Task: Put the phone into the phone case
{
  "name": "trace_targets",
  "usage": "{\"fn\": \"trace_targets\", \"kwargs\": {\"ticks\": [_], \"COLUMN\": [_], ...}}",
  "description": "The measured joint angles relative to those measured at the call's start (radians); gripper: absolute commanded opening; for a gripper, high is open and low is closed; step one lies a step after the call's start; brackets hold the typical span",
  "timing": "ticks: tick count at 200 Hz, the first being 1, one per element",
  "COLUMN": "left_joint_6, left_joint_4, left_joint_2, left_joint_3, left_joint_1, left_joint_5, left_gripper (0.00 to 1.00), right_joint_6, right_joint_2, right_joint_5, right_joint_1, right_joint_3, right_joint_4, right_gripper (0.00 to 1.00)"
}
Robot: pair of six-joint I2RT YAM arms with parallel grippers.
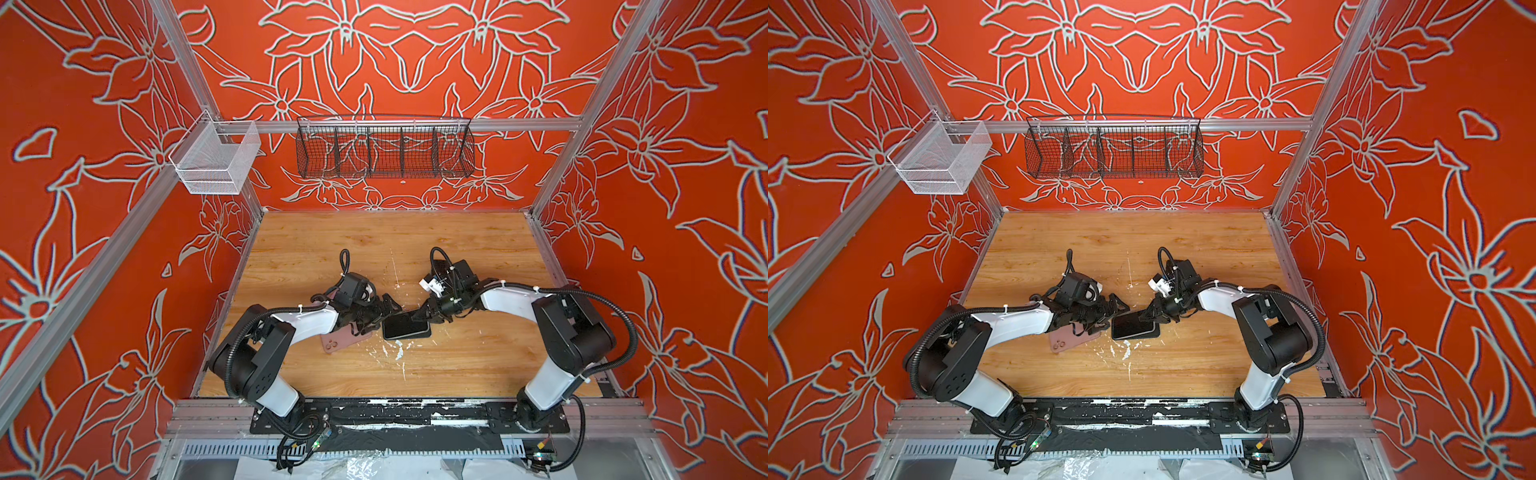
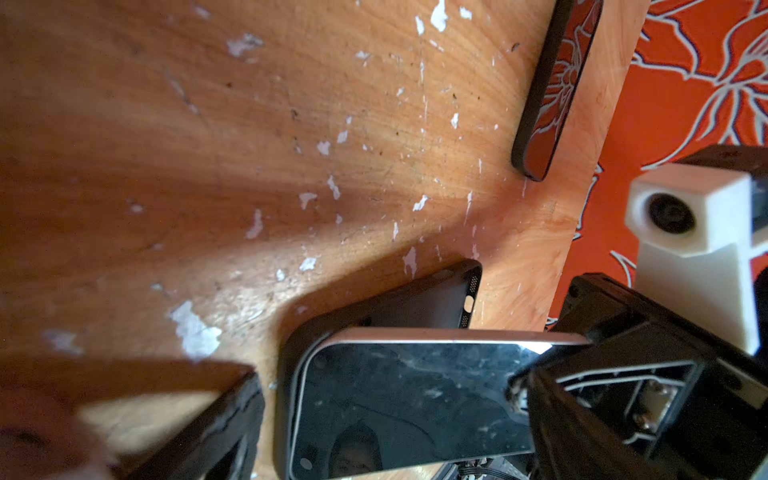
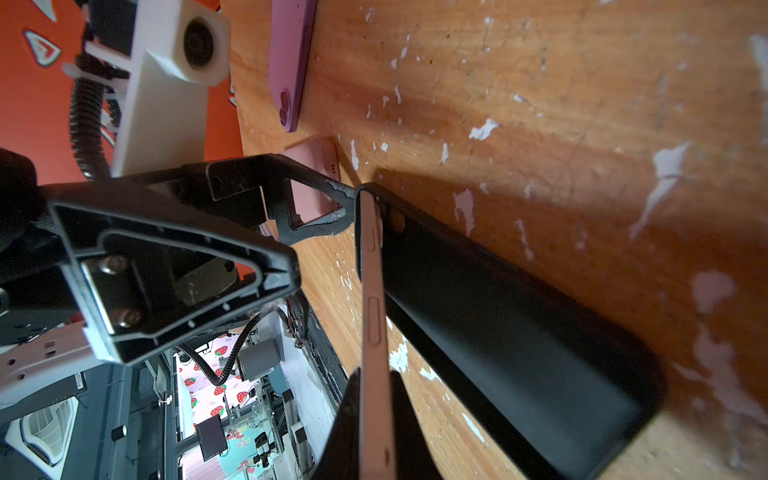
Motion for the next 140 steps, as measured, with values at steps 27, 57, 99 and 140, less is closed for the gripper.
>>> {"fn": "trace_targets", "kwargs": {"ticks": [27, 57, 99, 140], "left_joint_6": [-0.003, -0.005, -0.011, -0.012], "left_joint_4": [0.018, 0.03, 0.033, 0.035], "left_joint_2": [0.008, 0.014, 0.017, 0.019], "left_joint_3": [0.0, 0.0, 0.0, 0.0], "left_joint_1": [0.0, 0.0, 0.005, 0.006], "left_joint_5": [0.005, 0.012, 0.02, 0.023], "left_gripper": [0.97, 0.97, 0.97, 0.97], "right_joint_6": [-0.005, -0.008, -0.013, -0.019], "right_joint_2": [0.014, 0.024, 0.041, 0.072], "right_joint_5": [-0.006, -0.008, 0.006, 0.055], "right_joint_1": [0.0, 0.0, -0.002, -0.002], "right_joint_3": [0.006, 0.013, 0.017, 0.01], "right_joint_4": [0.001, -0.003, -0.011, -0.013], "right_gripper": [0.03, 0.08, 0.17, 0.24]}}
